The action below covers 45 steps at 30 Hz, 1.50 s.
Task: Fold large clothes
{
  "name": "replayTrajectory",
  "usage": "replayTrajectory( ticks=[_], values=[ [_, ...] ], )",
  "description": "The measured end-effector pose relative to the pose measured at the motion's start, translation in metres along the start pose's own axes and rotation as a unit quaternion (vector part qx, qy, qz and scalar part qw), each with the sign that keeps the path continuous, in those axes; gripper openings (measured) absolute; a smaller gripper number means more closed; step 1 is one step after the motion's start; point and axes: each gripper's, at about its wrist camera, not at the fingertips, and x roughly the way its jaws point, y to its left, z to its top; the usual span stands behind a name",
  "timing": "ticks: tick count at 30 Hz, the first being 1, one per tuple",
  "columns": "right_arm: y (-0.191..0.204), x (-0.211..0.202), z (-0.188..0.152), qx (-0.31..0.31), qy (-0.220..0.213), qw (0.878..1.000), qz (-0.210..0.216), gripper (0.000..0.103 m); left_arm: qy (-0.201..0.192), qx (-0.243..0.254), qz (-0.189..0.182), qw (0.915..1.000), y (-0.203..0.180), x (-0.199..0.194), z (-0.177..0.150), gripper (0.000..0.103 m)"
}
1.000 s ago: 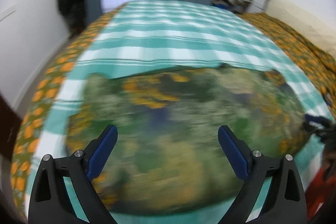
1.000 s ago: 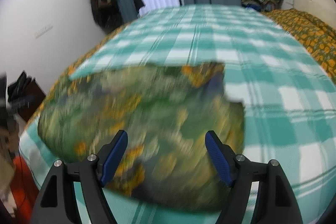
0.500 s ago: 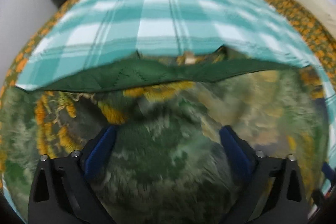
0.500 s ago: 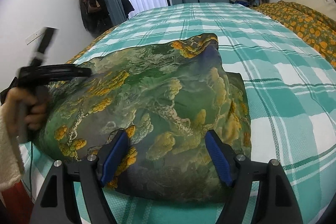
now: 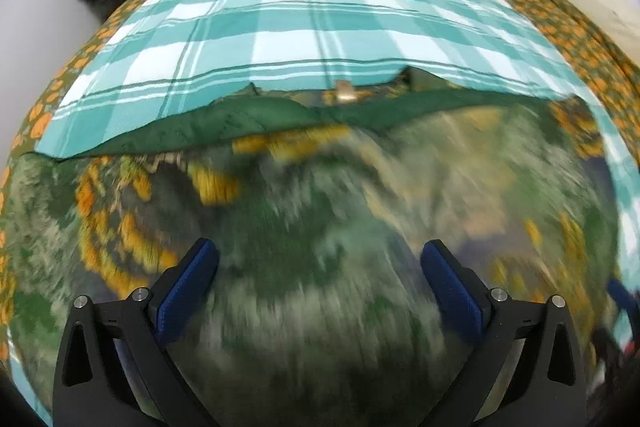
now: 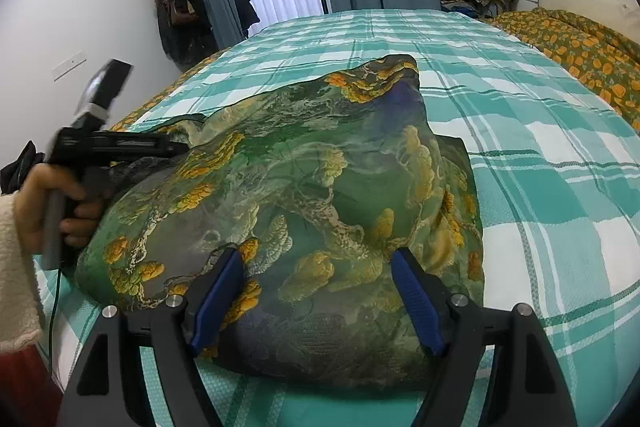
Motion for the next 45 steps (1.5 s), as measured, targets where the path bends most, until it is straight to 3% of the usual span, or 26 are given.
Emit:
replayTrajectory(
  ticks=[8, 28, 37, 45],
  values=[
    [0.004, -0.001, -0.002, -0.001, -0.003, 1.0, -0.012, 0.078, -0.004, 0.057, 0.034, 0.9978, -0.015, -0.027, -0.044, 0.102],
    [0.008, -0.004, -0.006, -0.009, -0.004, 0.999, -0.031, 0.079, 0.0, 0.047, 0.057, 0.9972, -0.02, -0.022, -0.05, 0.102],
    [0.009, -0.027, -0.01, -0.003, 0.015, 0.999, -0.037, 0.078, -0.017, 0.078, 0.047, 0.9957, -0.03, -0.051, -0.089, 0.102],
    [0.009, -0.027, -0.016, -0.009, 0.022, 0.999, -0.046, 0.079, -0.007, 0.07, 0.037, 0.9968, -0.027, -0.032, -0.092, 0.102]
  ],
)
